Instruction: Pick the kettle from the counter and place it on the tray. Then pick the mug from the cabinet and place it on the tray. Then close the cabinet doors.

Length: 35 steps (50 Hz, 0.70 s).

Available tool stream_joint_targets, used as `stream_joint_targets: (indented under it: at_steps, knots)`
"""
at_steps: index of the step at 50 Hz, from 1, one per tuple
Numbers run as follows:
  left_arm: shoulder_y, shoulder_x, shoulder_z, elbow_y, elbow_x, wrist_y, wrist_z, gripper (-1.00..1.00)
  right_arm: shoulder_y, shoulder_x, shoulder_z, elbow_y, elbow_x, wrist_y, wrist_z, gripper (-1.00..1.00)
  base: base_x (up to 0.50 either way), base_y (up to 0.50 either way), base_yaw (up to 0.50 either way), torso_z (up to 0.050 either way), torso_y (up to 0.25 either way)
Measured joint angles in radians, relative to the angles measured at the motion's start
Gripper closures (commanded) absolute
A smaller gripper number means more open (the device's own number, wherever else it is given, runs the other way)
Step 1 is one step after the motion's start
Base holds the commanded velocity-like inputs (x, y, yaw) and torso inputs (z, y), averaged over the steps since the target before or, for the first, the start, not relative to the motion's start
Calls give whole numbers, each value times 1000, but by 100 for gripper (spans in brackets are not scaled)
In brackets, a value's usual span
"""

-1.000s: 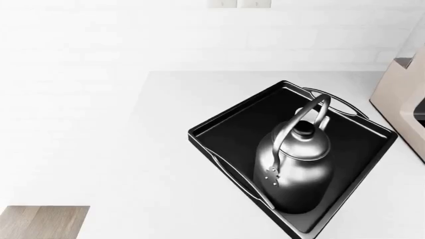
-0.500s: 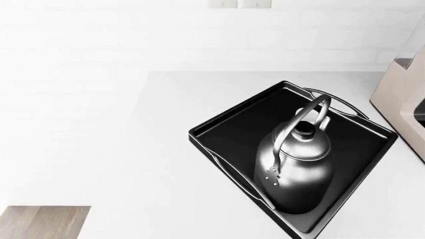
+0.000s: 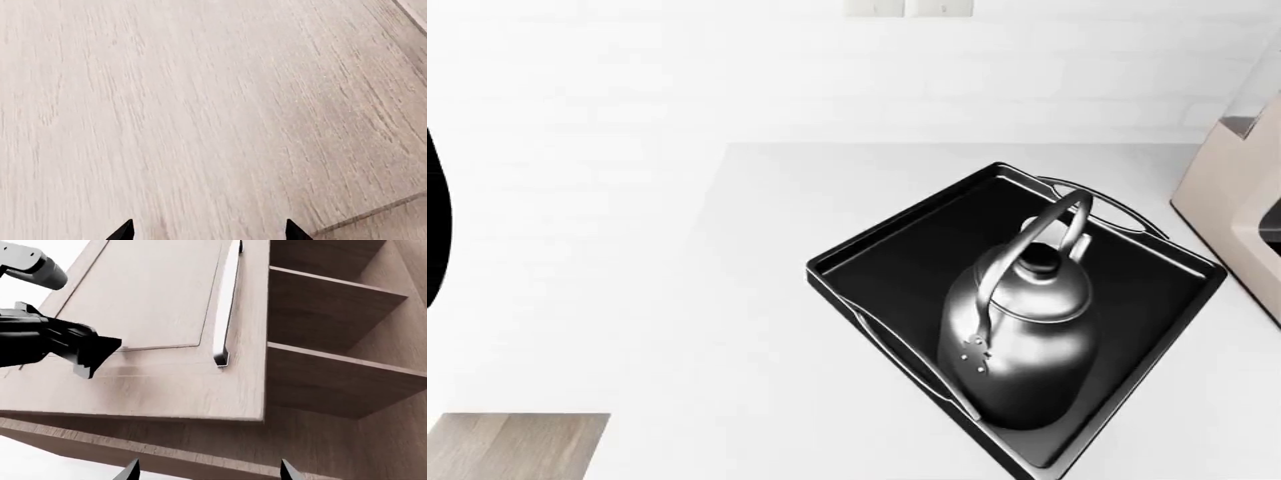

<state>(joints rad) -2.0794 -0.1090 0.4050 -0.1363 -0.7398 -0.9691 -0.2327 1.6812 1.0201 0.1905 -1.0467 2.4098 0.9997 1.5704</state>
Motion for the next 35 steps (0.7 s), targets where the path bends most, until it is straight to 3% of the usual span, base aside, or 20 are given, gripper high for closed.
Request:
stream_joint_targets:
  at_steps: [11, 19, 27, 32, 35]
  knots:
    - [56, -18, 175, -43, 68, 43, 64, -100, -29, -11, 33, 0, 9, 22, 0, -100, 0, 0, 0, 0, 0]
    - [69, -15, 241, -81, 122, 80, 88, -100, -56, -22, 60, 0, 15, 40, 0, -100, 1, 0, 0, 0, 0]
    - [50, 33, 299, -250, 178, 185, 112, -100, -81, -37, 84, 1, 19, 59, 0, -100, 5, 0, -2, 0, 0]
    - [16, 32, 455, -315, 195, 277, 70, -100, -110, -49, 113, 3, 24, 84, 0, -100, 24, -6, -13, 4, 0]
    - [-32, 23, 584, -361, 74, 356, 22, -100, -130, -55, 133, 4, 28, 99, 0, -100, 0, 0, 0, 3, 0]
